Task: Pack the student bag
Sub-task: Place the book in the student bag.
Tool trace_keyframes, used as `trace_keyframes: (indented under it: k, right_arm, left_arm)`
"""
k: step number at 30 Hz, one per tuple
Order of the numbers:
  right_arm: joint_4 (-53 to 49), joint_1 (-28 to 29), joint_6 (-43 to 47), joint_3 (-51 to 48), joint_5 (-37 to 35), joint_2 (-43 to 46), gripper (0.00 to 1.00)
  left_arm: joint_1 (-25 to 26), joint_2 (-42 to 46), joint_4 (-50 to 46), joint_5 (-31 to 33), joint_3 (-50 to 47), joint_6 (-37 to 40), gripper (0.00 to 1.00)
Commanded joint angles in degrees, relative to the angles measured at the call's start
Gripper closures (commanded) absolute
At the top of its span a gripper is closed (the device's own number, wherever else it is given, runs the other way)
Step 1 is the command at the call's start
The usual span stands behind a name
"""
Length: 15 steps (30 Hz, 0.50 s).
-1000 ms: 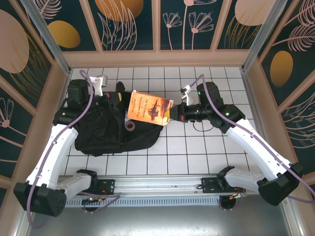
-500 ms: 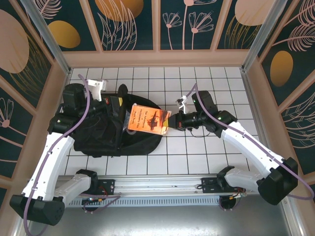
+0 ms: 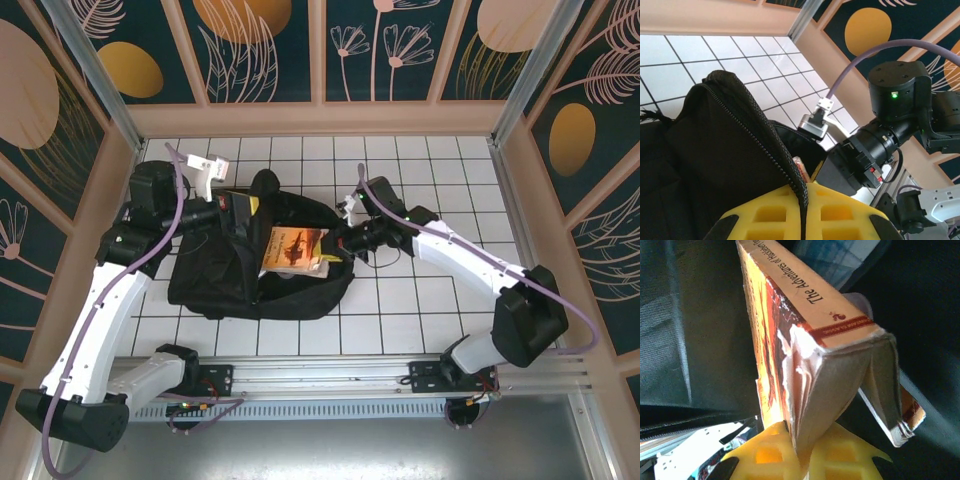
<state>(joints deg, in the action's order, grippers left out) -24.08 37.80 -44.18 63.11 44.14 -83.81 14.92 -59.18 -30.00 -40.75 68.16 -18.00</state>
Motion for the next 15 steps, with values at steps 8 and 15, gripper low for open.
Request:
trace_keyframes:
  k: [8,15]
  right_arm:
    - [13.77,2.17,-7.76,6.66,2.79,-9.65,1.0]
    - [15.62,6.16,-9.93,18.09,0.44,-22.09,1.0]
  left_arm:
    - [1.61,0.12,8.11,-5.13,2.68,1.26,1.0]
    - [2.13,-0.1,8.29,-5.1,2.33,1.24,1.0]
